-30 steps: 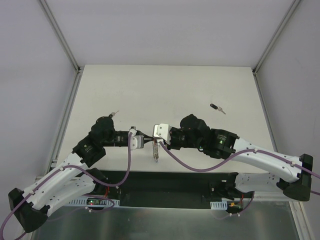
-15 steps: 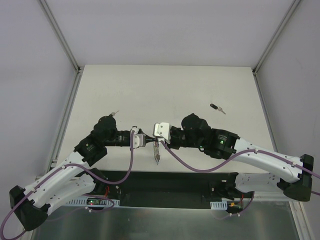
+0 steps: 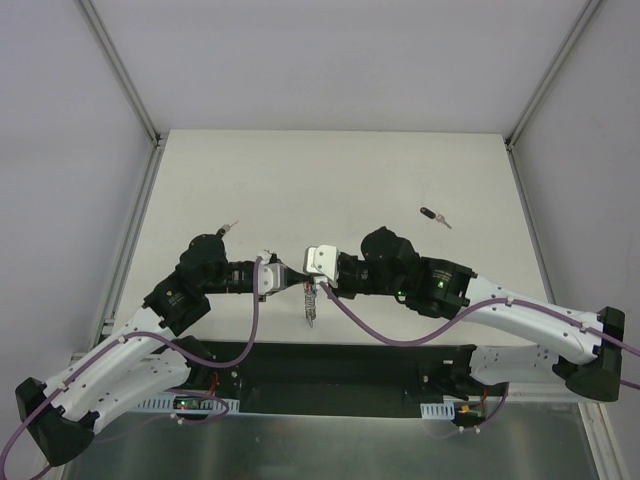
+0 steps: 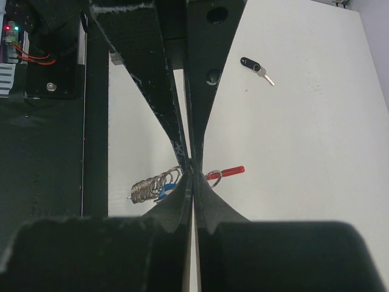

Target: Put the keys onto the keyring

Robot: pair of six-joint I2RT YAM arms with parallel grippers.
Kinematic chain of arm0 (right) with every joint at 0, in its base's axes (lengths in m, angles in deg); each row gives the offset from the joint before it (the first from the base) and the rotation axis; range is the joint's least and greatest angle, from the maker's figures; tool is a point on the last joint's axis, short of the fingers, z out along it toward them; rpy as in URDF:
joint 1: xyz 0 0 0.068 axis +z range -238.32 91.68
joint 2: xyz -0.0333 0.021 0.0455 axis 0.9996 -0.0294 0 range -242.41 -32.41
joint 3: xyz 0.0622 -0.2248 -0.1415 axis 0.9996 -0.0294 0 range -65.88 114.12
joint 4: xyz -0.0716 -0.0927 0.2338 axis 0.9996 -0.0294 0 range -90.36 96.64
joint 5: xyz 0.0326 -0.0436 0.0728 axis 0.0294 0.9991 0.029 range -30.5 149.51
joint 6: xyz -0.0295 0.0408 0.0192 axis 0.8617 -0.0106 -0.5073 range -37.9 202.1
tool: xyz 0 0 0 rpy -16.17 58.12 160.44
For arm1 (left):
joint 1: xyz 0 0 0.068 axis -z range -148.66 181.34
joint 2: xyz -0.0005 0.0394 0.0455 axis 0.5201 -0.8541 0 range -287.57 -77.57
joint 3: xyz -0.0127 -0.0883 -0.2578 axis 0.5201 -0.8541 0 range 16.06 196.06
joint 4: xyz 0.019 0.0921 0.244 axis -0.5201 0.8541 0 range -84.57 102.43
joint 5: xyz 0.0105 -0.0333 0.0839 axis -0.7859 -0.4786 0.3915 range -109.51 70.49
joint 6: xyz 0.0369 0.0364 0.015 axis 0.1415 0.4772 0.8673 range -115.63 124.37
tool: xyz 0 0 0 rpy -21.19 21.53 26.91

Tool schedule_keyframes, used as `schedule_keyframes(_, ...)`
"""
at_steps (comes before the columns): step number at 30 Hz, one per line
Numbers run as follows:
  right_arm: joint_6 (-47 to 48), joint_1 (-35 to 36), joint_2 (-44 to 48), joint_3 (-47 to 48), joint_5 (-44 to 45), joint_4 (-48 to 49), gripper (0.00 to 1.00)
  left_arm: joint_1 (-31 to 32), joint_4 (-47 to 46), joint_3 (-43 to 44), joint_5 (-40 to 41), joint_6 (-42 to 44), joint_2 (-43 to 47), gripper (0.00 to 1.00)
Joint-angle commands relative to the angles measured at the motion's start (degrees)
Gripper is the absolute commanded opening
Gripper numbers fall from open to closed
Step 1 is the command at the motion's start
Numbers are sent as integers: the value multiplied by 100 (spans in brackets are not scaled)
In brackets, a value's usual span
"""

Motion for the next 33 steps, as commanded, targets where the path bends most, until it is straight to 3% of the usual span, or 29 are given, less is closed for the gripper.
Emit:
schedule_keyframes(1, 34, -11, -95, -45, 57, 181, 1, 25, -812, 42, -351, -222, 151, 0)
schedule_keyframes(15, -335, -319, 230, -414, 778, 646, 1, -28, -821, 16, -377, -204, 204, 0)
schedule_keyframes(33, -854, -750, 433, -625, 594, 691, 1, -291, -970, -89, 291, -380, 222, 0)
